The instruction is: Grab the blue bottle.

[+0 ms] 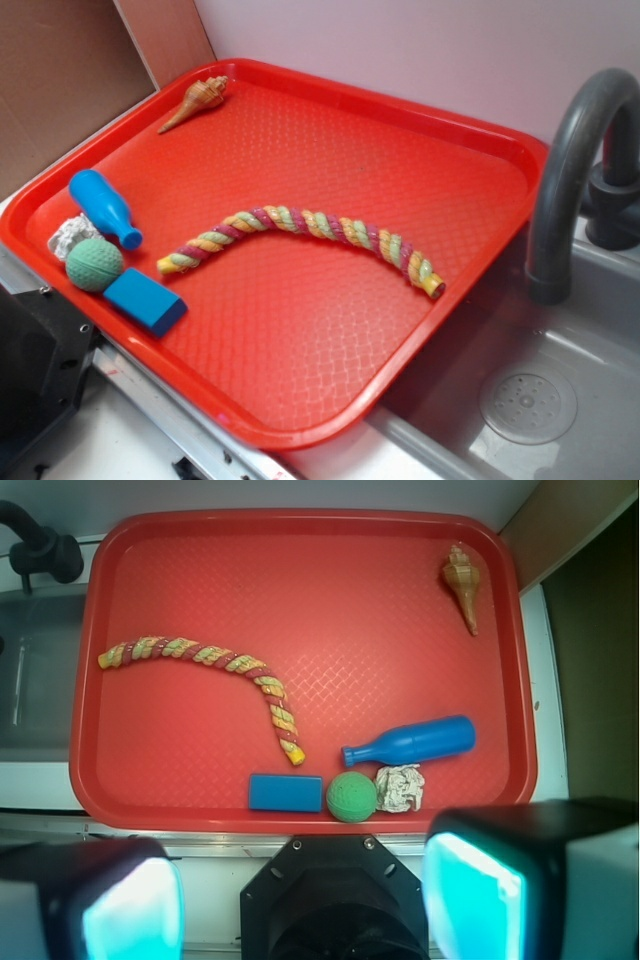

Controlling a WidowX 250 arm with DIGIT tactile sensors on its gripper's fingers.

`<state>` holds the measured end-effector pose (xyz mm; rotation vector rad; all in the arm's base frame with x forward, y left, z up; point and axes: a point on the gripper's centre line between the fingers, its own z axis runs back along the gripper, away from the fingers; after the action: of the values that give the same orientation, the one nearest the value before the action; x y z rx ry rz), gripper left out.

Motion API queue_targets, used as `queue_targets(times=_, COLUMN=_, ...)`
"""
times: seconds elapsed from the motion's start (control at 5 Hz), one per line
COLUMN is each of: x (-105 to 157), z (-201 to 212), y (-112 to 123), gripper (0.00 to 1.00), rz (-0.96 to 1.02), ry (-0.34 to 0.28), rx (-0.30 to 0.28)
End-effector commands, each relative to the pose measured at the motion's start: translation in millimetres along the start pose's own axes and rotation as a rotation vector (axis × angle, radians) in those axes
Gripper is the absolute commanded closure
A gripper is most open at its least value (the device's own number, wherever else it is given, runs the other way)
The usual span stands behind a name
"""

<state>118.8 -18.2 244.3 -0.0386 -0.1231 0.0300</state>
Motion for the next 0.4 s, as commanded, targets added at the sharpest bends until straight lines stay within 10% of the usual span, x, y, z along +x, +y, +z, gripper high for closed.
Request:
queue_targets(times=0.0, x=0, z=0, y=0, gripper=0.0, rz=0.0, ry=0.0, rx=0.0)
queue_targets(times=0.2, x=9, z=-3, y=17, gripper=0.0, rz=0.255, ry=-0.046, rx=-0.053)
